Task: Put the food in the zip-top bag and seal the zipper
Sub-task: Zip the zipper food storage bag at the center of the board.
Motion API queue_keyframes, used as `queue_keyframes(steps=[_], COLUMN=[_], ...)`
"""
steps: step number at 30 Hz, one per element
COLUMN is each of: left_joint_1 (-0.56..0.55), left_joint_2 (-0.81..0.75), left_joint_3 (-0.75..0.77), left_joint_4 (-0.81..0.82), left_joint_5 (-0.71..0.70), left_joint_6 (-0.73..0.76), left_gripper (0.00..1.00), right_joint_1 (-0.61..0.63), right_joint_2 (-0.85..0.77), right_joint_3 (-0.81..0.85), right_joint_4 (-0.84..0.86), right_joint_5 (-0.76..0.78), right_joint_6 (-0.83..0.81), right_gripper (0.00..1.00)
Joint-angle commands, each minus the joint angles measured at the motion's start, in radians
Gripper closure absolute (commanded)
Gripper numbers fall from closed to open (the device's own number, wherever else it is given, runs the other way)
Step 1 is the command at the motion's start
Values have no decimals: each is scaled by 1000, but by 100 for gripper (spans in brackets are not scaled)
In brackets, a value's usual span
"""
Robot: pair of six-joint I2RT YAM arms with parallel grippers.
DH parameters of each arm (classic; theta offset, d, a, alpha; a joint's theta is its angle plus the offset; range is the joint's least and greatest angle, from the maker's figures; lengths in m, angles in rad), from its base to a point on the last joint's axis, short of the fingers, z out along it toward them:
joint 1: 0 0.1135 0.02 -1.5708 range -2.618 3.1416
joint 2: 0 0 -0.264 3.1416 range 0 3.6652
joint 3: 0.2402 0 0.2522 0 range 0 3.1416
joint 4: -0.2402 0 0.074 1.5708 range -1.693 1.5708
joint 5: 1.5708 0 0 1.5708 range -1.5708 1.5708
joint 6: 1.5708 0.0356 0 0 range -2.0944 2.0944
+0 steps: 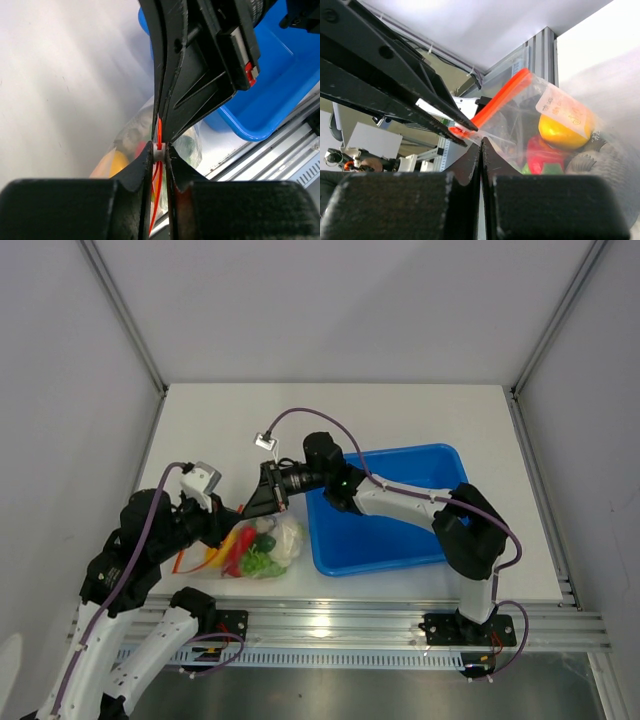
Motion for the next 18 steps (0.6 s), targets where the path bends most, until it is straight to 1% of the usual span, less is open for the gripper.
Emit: queue_keyframes(steps=[1, 3, 6, 12, 14, 17, 18], left_joint_1=[-1, -1, -1, -1, -1, -1, -1], left_joint_2=[32, 59, 76, 84, 87, 75, 66], left_joint_3=[49, 66, 66, 56, 57, 65, 65], left_joint_4=[-94, -109, -122, -136, -140, -134, -130], left_joint_5=[-37, -34, -20, -19, -20, -31, -39], left_joint_6=[-50, -66, -85, -116, -109, -99, -94], left_gripper=[84, 84, 88, 99, 100, 99, 100], right_joint_1=[-31, -33, -34, -36, -36, -37, -37], right_joint_2=[-86, -89, -95, -96, -95, -98, -103], right_joint_3=[10, 7, 2, -7, -7, 13, 16], right_joint_4=[137, 136, 137, 142, 142, 76, 21], right_joint_5=[52, 57, 62, 63, 53, 26, 20], right_joint_6=[53, 56, 59, 61, 55, -3, -61], right_gripper=[100, 100, 100, 100, 100, 100, 100])
